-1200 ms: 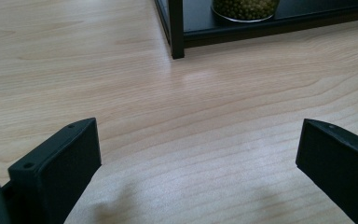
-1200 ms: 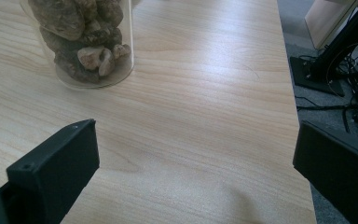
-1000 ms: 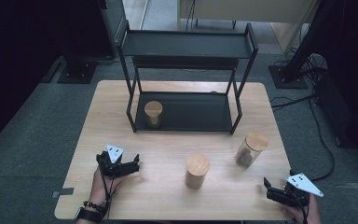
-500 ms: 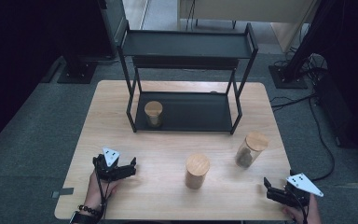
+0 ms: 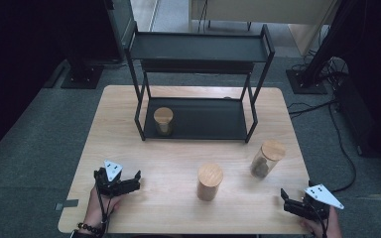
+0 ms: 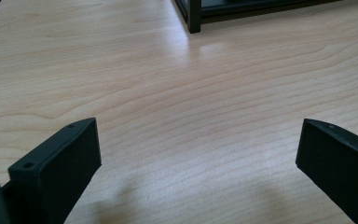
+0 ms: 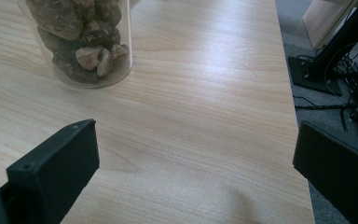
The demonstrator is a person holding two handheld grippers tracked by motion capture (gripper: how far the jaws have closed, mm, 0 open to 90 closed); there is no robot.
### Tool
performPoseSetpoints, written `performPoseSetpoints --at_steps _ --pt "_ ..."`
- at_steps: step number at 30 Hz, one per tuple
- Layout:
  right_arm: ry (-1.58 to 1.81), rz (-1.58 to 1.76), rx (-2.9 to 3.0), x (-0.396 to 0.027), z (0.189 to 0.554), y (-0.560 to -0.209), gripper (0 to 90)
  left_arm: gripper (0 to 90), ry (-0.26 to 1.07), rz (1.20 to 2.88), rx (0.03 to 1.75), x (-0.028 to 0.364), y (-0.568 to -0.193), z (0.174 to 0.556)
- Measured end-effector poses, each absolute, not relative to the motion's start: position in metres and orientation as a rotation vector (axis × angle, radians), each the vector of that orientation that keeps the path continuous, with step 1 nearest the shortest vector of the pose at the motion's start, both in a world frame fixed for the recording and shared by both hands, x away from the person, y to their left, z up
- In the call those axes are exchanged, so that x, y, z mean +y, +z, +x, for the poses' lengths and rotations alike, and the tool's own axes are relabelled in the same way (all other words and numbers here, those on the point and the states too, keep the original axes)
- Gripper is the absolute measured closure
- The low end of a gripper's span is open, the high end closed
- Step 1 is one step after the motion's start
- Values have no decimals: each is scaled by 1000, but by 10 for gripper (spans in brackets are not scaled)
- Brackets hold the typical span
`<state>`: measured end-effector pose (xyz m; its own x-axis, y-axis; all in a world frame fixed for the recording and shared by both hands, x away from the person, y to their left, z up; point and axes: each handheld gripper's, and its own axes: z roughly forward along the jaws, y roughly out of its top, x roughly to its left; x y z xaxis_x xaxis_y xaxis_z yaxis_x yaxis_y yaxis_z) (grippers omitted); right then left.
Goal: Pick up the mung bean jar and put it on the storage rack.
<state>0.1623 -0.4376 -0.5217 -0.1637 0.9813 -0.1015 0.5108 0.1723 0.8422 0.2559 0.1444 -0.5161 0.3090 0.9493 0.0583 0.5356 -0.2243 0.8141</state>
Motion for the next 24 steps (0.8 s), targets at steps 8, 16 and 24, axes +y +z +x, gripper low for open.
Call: performPoseSetpoints --at_steps 8,16,24 --pt "872 1414 1768 -437 162 -522 0 0 741 1874 1318 152 -516 252" --pt "866 1417 1766 -436 162 -522 0 0 727 1861 1323 160 -516 248" --pt "864 1415 1765 -436 162 -522 0 0 743 1870 1317 165 -516 245"
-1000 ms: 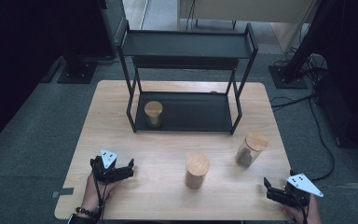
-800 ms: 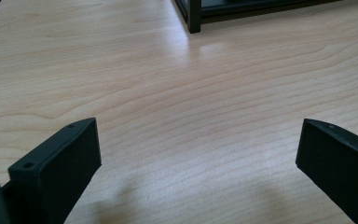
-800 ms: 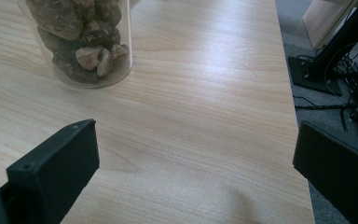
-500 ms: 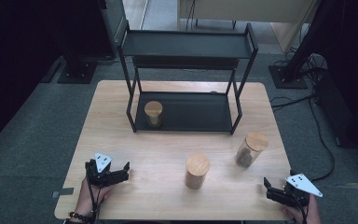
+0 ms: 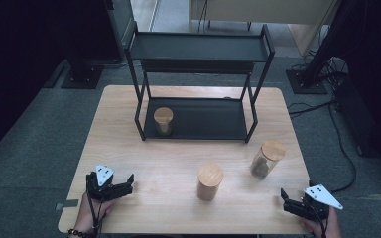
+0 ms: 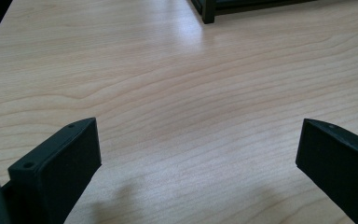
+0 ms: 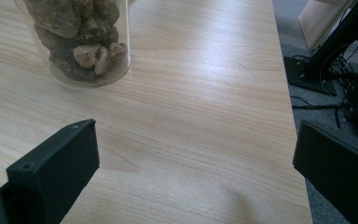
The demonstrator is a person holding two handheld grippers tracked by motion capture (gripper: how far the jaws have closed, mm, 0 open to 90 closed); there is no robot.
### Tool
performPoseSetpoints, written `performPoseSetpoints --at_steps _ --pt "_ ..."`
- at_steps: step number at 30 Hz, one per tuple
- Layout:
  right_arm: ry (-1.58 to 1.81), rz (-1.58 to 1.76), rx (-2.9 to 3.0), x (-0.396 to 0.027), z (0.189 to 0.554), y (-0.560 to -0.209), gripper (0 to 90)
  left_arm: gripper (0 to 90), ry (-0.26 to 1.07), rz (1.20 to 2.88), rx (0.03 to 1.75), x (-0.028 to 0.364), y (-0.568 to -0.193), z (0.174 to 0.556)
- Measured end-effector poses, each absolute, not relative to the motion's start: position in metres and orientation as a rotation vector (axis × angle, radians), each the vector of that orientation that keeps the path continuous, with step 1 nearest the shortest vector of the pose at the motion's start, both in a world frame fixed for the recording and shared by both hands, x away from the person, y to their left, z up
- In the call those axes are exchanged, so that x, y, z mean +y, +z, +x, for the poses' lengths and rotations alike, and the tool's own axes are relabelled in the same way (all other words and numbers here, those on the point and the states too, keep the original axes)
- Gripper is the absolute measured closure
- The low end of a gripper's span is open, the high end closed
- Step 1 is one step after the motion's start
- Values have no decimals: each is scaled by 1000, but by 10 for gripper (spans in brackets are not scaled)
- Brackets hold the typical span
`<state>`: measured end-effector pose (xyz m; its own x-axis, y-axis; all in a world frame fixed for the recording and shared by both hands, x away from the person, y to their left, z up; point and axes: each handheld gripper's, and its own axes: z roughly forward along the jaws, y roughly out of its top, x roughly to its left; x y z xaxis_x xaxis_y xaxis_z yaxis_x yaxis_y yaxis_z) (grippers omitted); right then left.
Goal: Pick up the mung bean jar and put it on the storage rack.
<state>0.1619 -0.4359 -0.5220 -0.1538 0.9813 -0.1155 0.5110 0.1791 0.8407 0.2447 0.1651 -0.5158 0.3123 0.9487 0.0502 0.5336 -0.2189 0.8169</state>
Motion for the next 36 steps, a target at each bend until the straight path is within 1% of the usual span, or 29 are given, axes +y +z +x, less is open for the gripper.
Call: performPoseSetpoints --at_steps 23,36 --pt "851 1414 1767 -435 162 -522 0 0 748 1843 1351 195 -516 232" --pt "848 1410 1769 -435 162 -522 0 0 733 1870 1345 210 -516 228"
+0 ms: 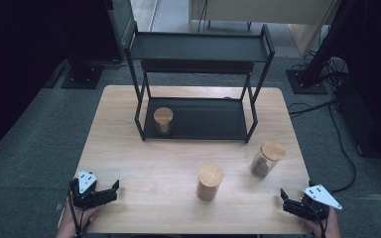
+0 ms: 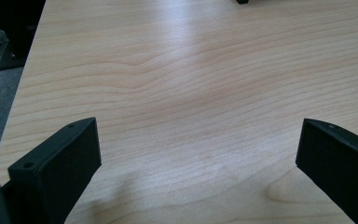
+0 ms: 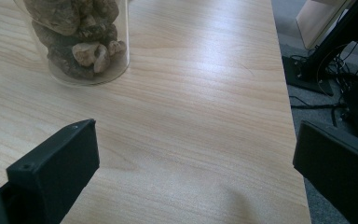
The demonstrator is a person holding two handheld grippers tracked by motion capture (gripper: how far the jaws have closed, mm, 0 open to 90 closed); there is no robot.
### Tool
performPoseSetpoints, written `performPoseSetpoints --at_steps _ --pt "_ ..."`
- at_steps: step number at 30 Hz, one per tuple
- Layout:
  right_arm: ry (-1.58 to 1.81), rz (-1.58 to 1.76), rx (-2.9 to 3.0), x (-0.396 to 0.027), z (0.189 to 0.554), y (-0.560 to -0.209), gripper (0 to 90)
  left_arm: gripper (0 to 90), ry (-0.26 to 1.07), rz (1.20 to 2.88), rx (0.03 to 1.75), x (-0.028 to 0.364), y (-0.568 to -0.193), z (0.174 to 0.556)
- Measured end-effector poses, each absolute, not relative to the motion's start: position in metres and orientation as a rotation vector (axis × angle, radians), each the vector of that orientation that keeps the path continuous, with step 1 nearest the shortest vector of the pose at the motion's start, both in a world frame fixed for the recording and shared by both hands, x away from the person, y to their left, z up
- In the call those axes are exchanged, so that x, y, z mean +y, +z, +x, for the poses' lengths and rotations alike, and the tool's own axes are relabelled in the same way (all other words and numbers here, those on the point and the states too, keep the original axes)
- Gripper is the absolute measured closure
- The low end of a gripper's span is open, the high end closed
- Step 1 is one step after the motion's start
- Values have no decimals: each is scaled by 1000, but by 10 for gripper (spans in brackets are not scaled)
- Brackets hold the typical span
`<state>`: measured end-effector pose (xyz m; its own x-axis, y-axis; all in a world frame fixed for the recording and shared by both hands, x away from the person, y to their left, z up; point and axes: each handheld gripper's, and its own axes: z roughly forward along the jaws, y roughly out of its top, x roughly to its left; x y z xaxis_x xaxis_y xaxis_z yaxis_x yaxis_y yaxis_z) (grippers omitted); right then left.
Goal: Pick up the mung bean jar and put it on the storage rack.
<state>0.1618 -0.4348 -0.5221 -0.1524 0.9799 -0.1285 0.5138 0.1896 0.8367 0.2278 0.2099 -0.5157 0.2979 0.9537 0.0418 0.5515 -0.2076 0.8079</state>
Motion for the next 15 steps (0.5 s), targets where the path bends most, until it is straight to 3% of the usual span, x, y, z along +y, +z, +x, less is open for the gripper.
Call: performPoseSetpoints --at_steps 15 --pt "842 1415 1762 -435 162 -522 0 0 721 1865 1344 233 -515 224"
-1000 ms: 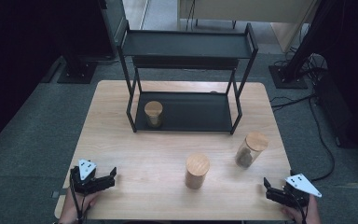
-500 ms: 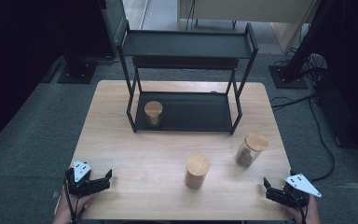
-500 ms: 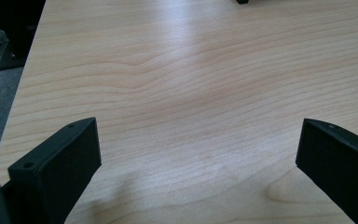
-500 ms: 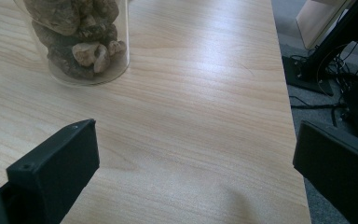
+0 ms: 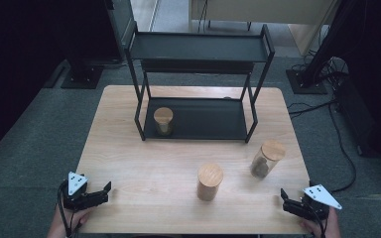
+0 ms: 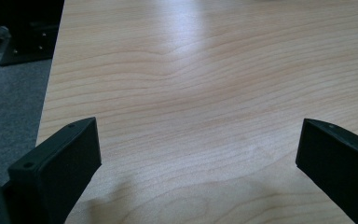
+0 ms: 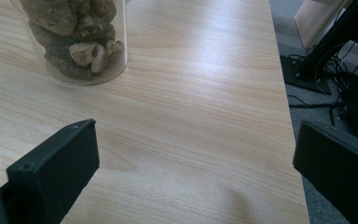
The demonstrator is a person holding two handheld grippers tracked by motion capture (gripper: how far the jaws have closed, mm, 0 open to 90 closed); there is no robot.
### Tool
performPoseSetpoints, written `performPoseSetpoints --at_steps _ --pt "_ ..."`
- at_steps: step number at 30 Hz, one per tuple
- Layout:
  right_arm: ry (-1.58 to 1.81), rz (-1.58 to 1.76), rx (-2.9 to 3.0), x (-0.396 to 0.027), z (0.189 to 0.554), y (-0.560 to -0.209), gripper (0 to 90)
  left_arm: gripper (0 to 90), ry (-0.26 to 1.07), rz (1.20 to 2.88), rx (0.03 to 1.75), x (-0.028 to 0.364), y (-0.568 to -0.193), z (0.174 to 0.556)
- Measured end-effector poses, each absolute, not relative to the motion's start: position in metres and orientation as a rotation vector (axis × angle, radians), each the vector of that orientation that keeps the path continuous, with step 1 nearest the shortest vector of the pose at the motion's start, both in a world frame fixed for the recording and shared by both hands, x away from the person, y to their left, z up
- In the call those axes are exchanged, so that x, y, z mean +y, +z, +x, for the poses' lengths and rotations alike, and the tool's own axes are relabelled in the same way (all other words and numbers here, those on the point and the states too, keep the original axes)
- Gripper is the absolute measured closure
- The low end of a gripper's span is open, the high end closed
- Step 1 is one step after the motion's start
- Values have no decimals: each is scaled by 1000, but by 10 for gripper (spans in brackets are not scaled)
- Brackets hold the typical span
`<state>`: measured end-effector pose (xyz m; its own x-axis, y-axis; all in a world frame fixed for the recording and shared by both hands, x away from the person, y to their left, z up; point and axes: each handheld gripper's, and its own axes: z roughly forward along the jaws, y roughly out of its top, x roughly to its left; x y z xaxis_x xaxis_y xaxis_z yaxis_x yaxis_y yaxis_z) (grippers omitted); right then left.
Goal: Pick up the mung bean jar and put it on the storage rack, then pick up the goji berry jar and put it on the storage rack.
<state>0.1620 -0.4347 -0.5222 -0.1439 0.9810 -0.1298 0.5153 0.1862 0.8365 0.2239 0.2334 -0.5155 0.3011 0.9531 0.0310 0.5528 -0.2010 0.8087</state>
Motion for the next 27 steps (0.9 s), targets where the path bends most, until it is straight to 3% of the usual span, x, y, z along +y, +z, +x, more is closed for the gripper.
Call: performPoseSetpoints --at_steps 27 --pt "832 1381 1783 -430 160 -522 0 14 712 1889 1317 235 -516 221"
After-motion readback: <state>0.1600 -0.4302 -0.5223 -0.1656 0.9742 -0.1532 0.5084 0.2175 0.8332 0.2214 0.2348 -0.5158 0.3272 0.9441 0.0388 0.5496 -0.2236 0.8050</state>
